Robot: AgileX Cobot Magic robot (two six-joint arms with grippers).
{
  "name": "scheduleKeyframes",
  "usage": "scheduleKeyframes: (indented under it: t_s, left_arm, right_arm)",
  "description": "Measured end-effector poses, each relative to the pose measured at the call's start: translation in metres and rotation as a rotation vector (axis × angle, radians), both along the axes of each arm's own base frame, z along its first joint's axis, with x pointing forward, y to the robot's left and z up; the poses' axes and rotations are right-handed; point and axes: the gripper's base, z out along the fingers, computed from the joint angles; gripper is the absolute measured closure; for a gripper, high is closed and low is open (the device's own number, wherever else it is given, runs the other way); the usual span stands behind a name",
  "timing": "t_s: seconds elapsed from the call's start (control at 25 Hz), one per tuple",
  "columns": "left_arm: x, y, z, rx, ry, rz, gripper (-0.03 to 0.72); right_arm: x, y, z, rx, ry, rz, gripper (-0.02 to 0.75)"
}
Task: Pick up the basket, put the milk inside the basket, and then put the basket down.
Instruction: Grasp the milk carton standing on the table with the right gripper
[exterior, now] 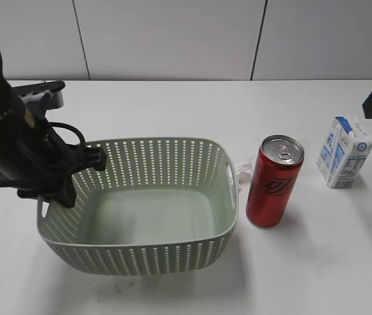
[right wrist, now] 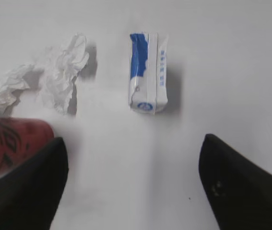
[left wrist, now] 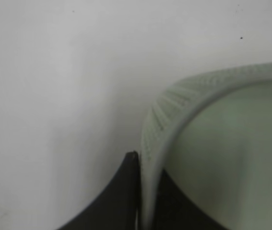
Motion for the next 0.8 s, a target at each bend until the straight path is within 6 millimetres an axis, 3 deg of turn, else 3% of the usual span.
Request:
scheduleKeyframes:
  t_s: [0.16, 0.32, 0.6, 0.8]
  left_arm:
    - [0.0, 0.0, 0.0, 0.002, -0.002, -0.002, 0.688]
    - [0.0, 0.0, 0.0, 0.002, -0.002, -0.002, 0.688]
    - [0.0, 0.0, 0.0, 0.001, -0.005, -0.001, 0.688]
    - [0.001, 0.0, 0.0, -0.001, -0.007, -0.001, 0.688]
  right_arm:
    - [0.039, 0.002, -0.022, -0.033, 0.057, 0.014, 0.068]
    - [0.062, 0.002, -0.054, -0.086, 0.133, 0.036, 0.071]
    - [0.08, 0.003, -0.099, -0.096, 0.19, 0.041, 0.086]
    - [0.084, 0.004, -0.112, -0.093, 0.205, 0.04, 0.146]
